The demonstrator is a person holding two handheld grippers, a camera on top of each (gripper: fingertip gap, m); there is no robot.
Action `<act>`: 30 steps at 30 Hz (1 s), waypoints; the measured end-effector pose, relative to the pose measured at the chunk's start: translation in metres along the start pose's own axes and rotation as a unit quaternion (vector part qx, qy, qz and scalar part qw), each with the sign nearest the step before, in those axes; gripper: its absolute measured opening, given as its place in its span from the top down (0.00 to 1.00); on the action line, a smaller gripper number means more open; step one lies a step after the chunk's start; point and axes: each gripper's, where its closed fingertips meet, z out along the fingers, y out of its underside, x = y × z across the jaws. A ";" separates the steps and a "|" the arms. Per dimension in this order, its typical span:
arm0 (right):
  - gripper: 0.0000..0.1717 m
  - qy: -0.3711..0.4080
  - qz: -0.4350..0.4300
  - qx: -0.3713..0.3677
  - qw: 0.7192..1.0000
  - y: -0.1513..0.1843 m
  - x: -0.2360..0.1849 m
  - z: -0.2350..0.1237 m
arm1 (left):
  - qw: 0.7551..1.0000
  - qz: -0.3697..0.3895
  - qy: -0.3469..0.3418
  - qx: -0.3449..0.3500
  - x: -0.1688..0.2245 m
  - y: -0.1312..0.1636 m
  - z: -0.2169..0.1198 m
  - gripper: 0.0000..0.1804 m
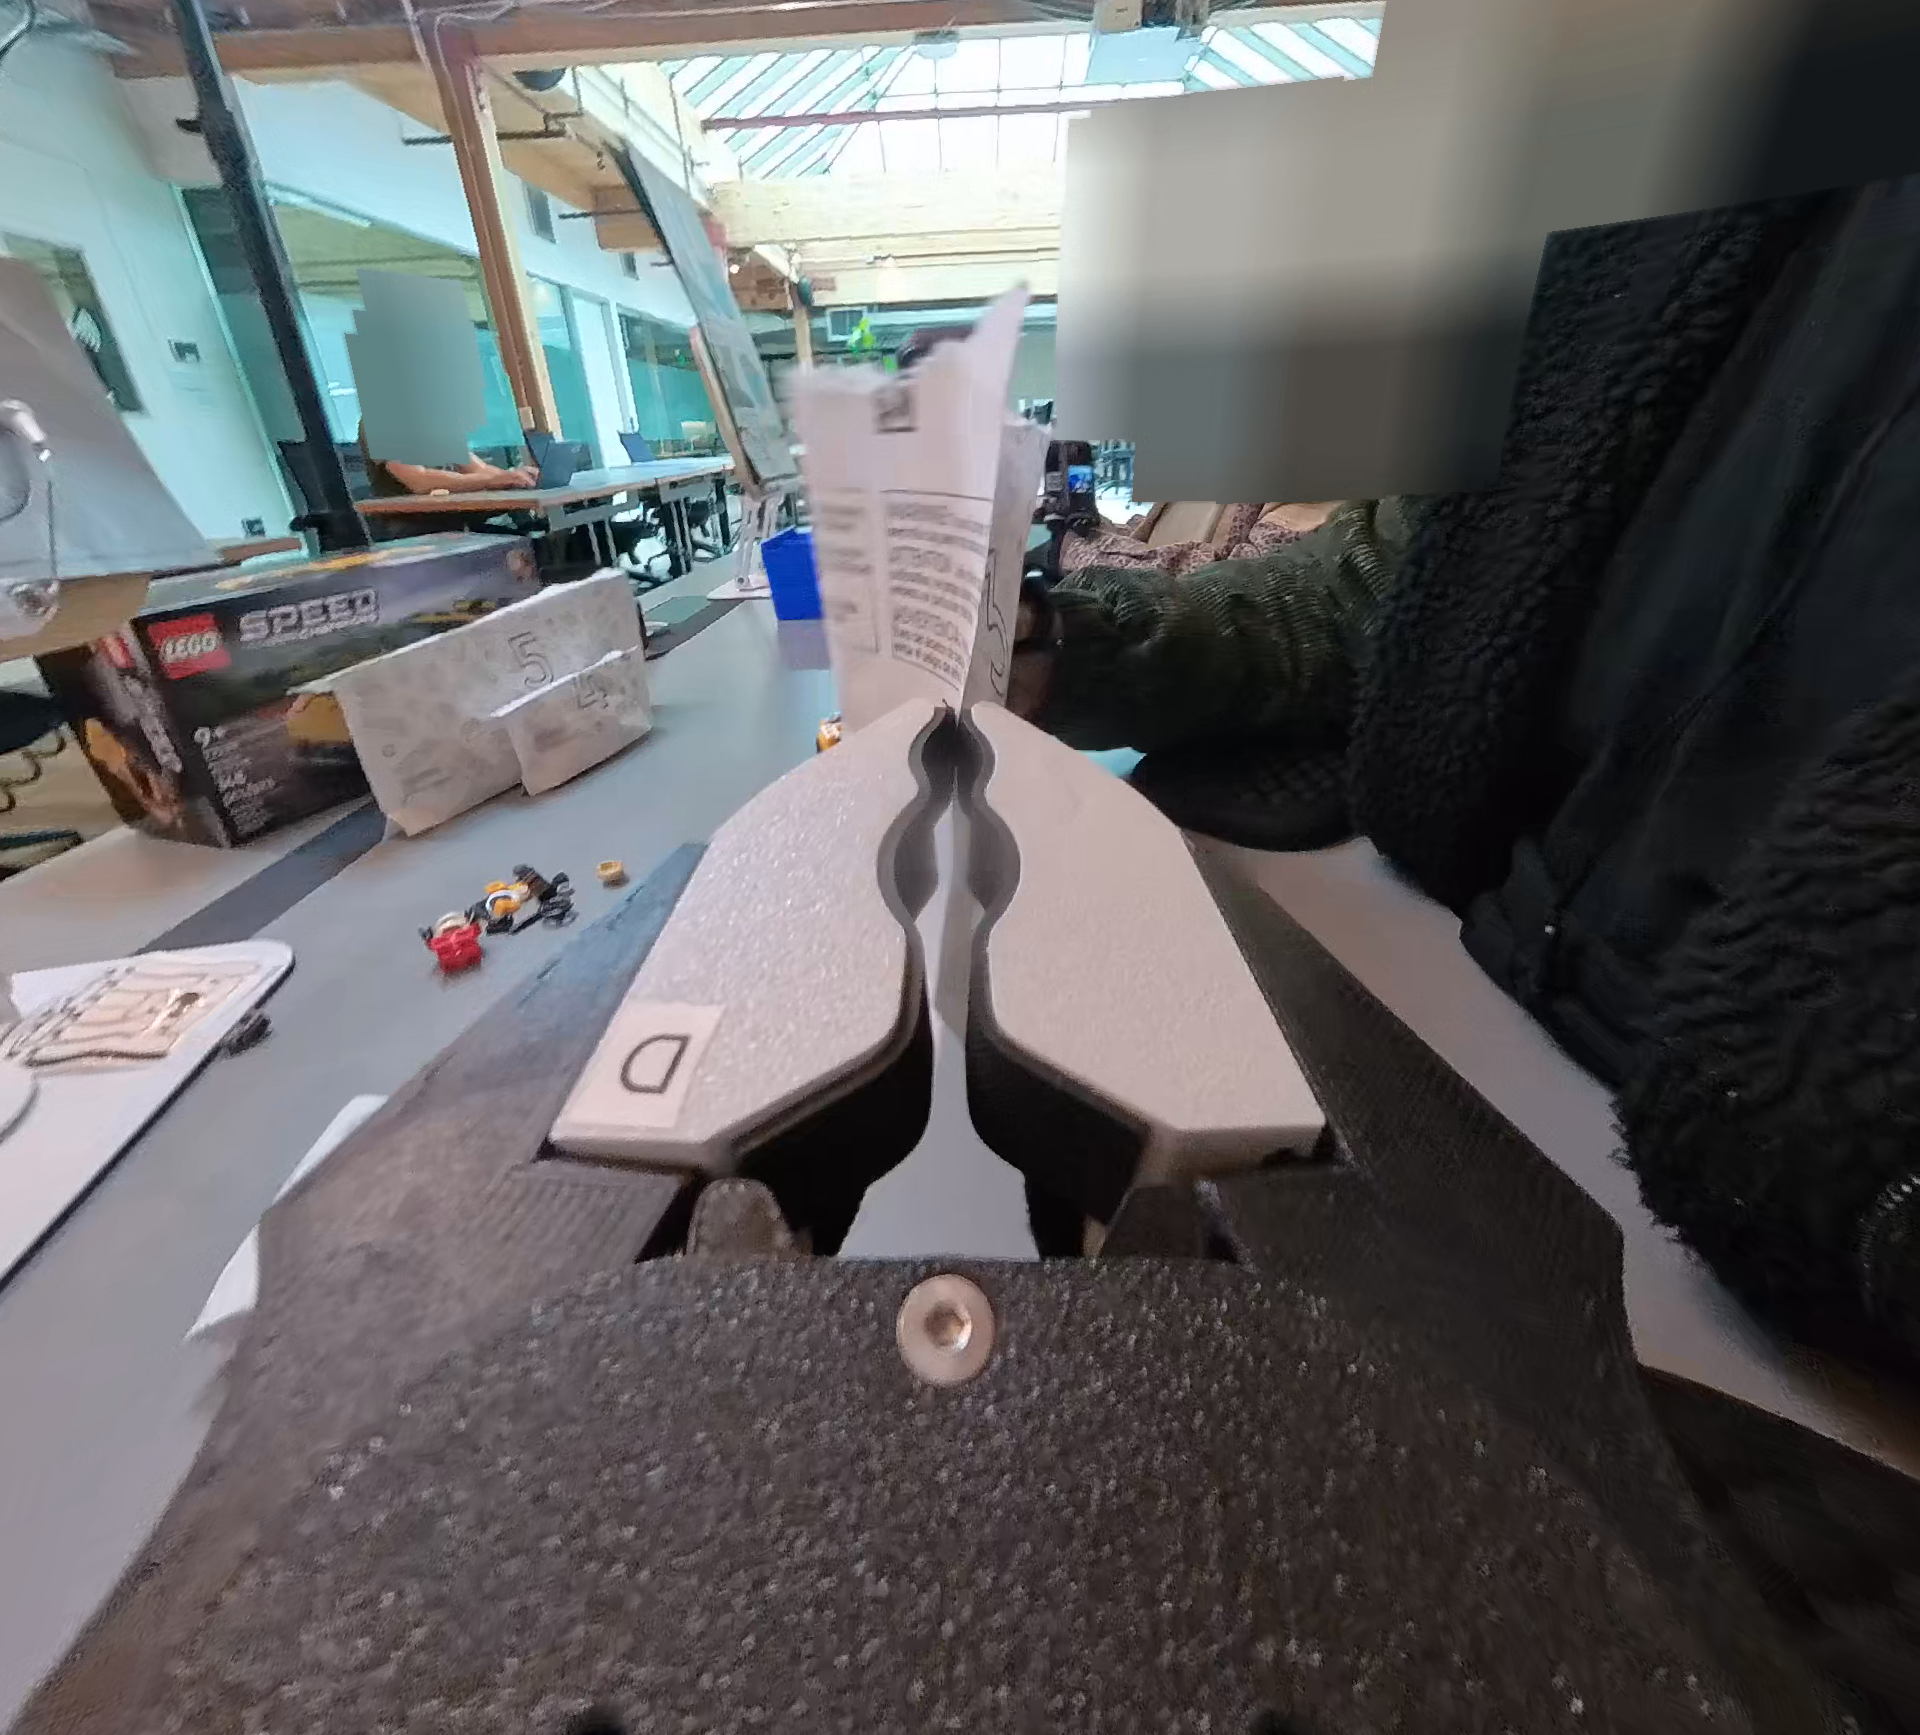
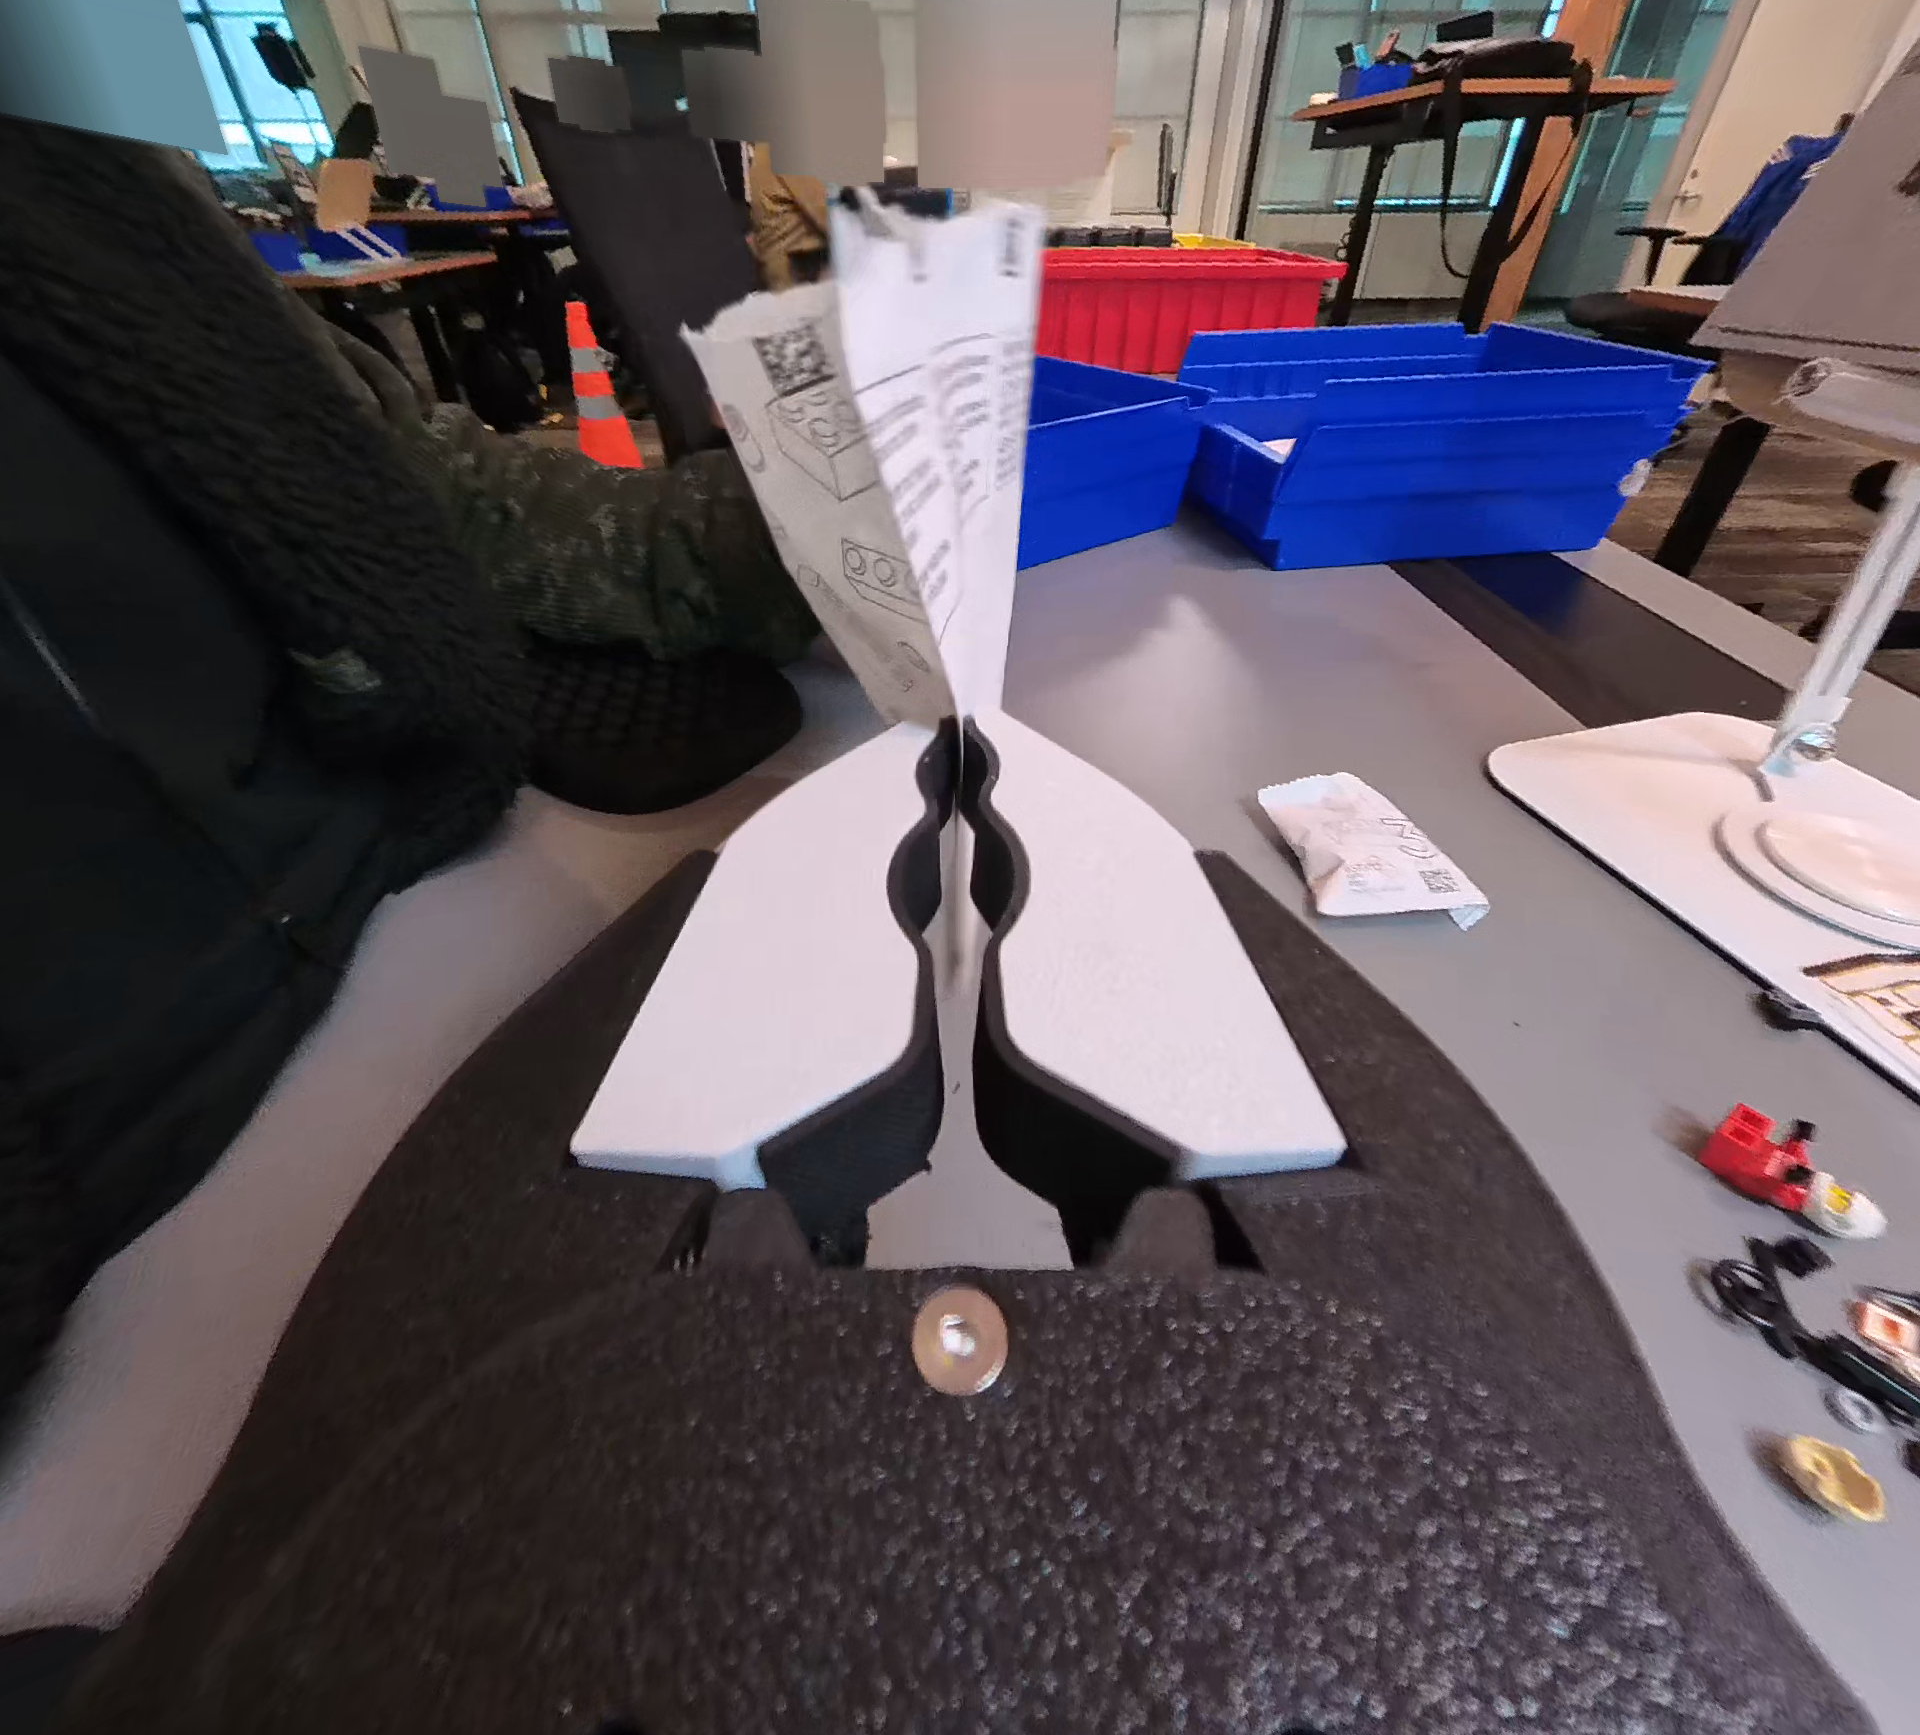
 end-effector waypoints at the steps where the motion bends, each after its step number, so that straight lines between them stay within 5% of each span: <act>1: 1.00 0.010 -0.005 -0.001 1.000 -0.001 0.003 -0.003 | 1.000 -0.003 -0.008 -0.007 -0.003 0.001 -0.002 0.99; 6: 1.00 0.071 -0.036 -0.064 0.995 0.012 0.022 -0.019 | 0.995 0.000 -0.084 -0.059 -0.023 -0.017 -0.017 0.91; 11: 1.00 0.101 -0.055 -0.130 0.985 0.031 0.030 -0.018 | 0.967 0.032 -0.171 -0.183 -0.031 -0.032 -0.009 1.00; 15: 1.00 0.104 -0.070 -0.166 0.978 0.042 0.027 -0.006 | 0.928 0.098 -0.163 -0.319 -0.024 -0.006 0.029 1.00; 20: 1.00 0.099 -0.093 -0.183 0.974 0.043 0.018 0.000 | 0.913 0.125 -0.106 -0.374 -0.022 0.006 0.061 1.00; 30: 1.00 0.089 -0.120 -0.172 0.974 0.035 0.008 -0.001 | 0.834 0.158 -0.050 -0.526 -0.022 0.049 0.069 1.00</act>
